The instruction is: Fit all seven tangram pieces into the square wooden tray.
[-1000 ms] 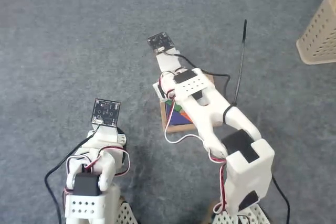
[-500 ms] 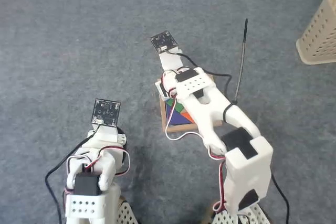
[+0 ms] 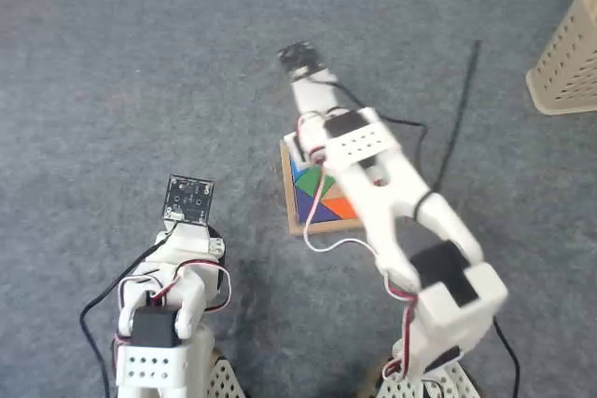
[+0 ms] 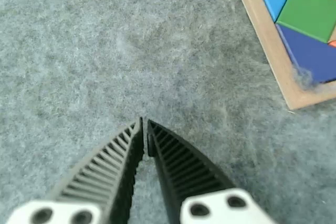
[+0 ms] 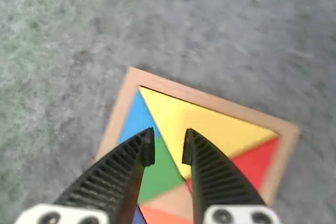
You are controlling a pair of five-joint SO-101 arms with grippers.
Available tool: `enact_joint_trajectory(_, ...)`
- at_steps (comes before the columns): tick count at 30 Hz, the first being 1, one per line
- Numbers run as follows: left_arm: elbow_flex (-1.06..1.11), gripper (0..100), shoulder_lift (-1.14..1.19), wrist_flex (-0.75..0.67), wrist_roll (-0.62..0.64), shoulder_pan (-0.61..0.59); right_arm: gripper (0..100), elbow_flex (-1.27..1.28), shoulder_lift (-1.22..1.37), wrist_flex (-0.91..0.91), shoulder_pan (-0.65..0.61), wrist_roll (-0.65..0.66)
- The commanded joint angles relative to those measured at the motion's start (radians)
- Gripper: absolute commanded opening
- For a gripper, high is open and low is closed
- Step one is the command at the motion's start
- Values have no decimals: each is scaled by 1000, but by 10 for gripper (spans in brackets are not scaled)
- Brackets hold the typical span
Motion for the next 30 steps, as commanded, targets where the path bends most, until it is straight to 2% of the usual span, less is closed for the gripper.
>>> enact_joint_trajectory(1,-5,11,-3,5,9,-6,42,72,-165,24,38,17)
enact_joint_trajectory(3,-5,11,-3,5,9,-6,1,184,-236,-18,41,17)
enact_joint_trajectory(8,-5,11,-3,5,9,-6,6,500,-481,-140,41,17)
enact_joint_trajectory(20,-5,11,-3,5,9,-5,9,1100,-1244,-150,59,32)
enact_joint_trajectory(26,-5,11,-3,5,9,-5,9,1364,-1580,-145,133,213)
enact_joint_trajectory(30,-5,11,-3,5,9,-5,9,1450,-1787,-50,213,232)
